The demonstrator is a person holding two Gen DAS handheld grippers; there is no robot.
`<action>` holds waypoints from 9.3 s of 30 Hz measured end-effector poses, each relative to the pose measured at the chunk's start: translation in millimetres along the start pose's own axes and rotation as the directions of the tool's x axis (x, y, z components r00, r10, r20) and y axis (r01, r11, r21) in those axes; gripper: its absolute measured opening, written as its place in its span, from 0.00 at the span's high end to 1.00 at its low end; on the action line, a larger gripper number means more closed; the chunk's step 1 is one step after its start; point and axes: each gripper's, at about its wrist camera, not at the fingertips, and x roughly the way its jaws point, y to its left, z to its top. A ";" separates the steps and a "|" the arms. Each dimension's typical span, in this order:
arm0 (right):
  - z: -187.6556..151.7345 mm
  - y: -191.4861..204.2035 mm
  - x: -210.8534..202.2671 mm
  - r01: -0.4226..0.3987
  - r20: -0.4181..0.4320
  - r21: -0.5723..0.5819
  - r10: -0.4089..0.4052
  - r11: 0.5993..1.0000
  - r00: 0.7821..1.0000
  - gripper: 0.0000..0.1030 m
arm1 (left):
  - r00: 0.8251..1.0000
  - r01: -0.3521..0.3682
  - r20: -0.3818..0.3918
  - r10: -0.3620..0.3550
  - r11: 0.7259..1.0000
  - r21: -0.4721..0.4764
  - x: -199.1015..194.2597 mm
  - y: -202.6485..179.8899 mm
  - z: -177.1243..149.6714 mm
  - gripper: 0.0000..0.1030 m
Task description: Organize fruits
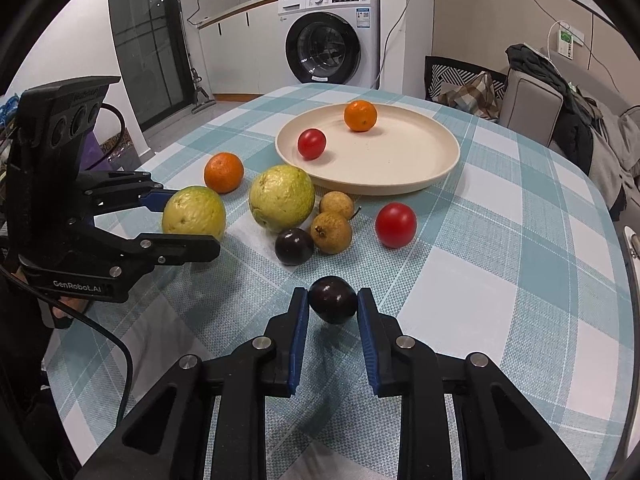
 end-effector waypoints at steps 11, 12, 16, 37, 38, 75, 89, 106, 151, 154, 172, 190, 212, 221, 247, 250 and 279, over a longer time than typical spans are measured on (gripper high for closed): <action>3.7 -0.6 -6.2 -0.014 0.053 0.026 0.013 1.000 0.999 0.75 | 0.999 -0.019 0.049 0.021 1.000 -0.021 -8.5 2.2 5.2 0.53; 3.9 -0.5 -6.5 -0.017 0.057 0.029 0.016 0.999 0.998 0.75 | 0.998 -0.024 0.054 0.025 0.999 -0.024 -9.4 2.1 5.8 0.53; 5.2 -1.5 -7.3 -0.019 0.072 0.040 0.016 0.999 0.997 0.75 | 0.996 -0.033 0.076 0.036 0.999 -0.041 -12.2 3.4 9.1 0.53; 14.6 -16.5 -12.0 -0.012 0.162 0.123 -0.008 0.992 0.987 0.75 | 0.989 -0.081 0.120 0.090 0.994 -0.071 1.0 12.9 31.1 0.53; 15.9 -17.1 -12.2 -0.008 0.165 0.124 -0.012 0.992 0.986 0.75 | 0.988 -0.083 0.122 0.092 0.994 -0.073 1.7 13.4 32.4 0.53; 57.0 -26.2 8.1 -0.013 0.209 0.128 -0.014 0.992 0.978 0.75 | 0.981 -0.122 0.135 0.137 0.986 -0.110 30.9 28.6 63.7 0.53; 67.3 -33.5 18.8 -0.006 0.196 0.142 -0.022 0.990 0.980 0.75 | 0.982 -0.127 0.128 0.140 0.987 -0.101 42.8 28.6 75.2 0.53; 72.7 -41.5 42.7 0.002 0.131 0.153 -0.022 0.988 0.991 0.75 | 0.986 -0.127 0.098 0.136 0.988 -0.091 69.0 34.3 87.3 0.53; 53.8 -50.5 21.5 0.020 0.193 0.205 -0.061 0.978 0.979 0.05 | 0.972 -0.167 0.140 0.191 0.972 -0.164 35.0 43.2 72.7 0.01; 51.4 -49.9 18.2 0.023 0.198 0.205 -0.065 0.978 0.978 0.01 | 0.963 -0.179 0.170 0.207 0.969 -0.168 21.8 42.4 66.9 0.01; 43.8 -42.4 11.7 0.083 0.185 0.176 -0.116 0.981 0.976 0.00 | 0.962 -0.215 0.133 0.237 0.963 -0.161 4.1 50.3 37.7 0.01; 40.5 -55.5 14.7 0.149 0.120 0.231 -0.180 0.962 0.976 0.00 | 0.967 -0.231 0.051 0.248 0.946 -0.228 19.5 67.9 35.8 0.01; 38.2 -59.5 38.1 0.095 0.001 0.240 -0.099 0.966 0.995 0.33 | 0.969 -0.235 0.012 0.245 0.943 -0.234 29.3 71.2 35.2 0.01; 40.6 -56.1 43.4 0.065 -0.001 0.236 -0.066 0.970 0.998 0.51 | 0.969 -0.237 0.007 0.245 0.943 -0.235 30.9 72.4 35.6 0.01; 41.6 -59.9 43.1 0.030 0.019 0.264 -0.036 0.964 0.999 0.72 | 0.975 -0.217 -0.020 0.220 0.944 -0.248 34.7 76.5 33.3 0.01; 40.5 -58.4 40.6 0.027 0.026 0.261 -0.035 0.965 0.999 0.72 | 0.977 -0.209 -0.013 0.213 0.944 -0.257 33.4 77.8 32.7 0.01; 39.6 -57.5 37.0 0.027 0.035 0.261 -0.038 0.965 0.999 0.72 | 0.987 -0.160 -0.059 0.151 0.960 -0.231 42.9 77.5 29.0 0.65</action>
